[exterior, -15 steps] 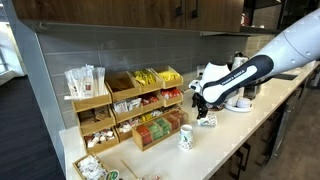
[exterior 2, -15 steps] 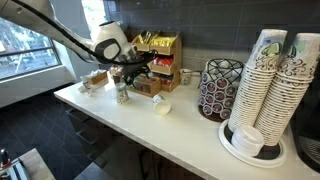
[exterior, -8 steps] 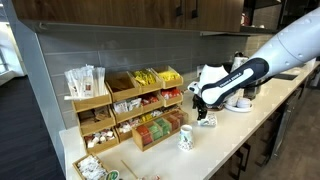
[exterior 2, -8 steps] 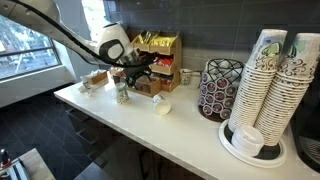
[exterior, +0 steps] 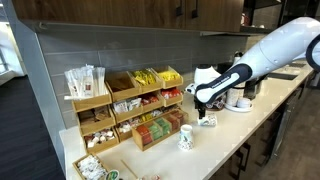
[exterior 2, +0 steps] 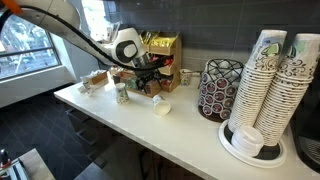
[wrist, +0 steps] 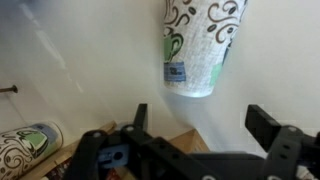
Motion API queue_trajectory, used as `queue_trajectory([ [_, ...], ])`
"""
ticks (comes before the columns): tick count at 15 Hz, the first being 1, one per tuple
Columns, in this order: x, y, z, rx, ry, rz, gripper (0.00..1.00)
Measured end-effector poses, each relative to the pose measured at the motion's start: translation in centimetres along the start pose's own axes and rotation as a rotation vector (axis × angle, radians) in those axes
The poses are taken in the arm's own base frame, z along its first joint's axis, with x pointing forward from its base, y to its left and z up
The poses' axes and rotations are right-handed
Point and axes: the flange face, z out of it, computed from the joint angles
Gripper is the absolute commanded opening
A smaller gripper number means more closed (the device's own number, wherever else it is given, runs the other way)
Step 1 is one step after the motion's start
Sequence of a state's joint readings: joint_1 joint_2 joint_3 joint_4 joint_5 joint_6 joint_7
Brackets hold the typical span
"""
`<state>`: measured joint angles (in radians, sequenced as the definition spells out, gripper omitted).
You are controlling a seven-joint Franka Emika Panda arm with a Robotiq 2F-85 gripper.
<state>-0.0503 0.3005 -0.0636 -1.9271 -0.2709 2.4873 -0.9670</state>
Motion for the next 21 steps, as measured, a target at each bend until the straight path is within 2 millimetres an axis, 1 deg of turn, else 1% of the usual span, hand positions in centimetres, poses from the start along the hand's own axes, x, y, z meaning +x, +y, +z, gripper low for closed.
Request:
queue_trajectory([
  [2,-0.3,0.7,1.3,0.014,-0.013,-0.001,1.00],
  [8,0.0,1.9,5.2,0.036,-0.028,-0.006,1.00],
  [14,-0.9,2.7,7.0,0.059,-0.049,0.005,1.00],
  [17,-1.5,2.7,7.7,0.085,-0.068,0.010,0.96],
  [18,-1.6,2.7,7.9,0.089,-0.070,0.011,0.92],
  [19,-1.7,2.7,8.0,0.091,-0.072,0.012,0.91],
  [20,-1.8,2.7,8.1,0.093,-0.073,0.013,0.85],
  [21,-1.9,2.7,8.2,0.095,-0.075,0.014,0.84],
])
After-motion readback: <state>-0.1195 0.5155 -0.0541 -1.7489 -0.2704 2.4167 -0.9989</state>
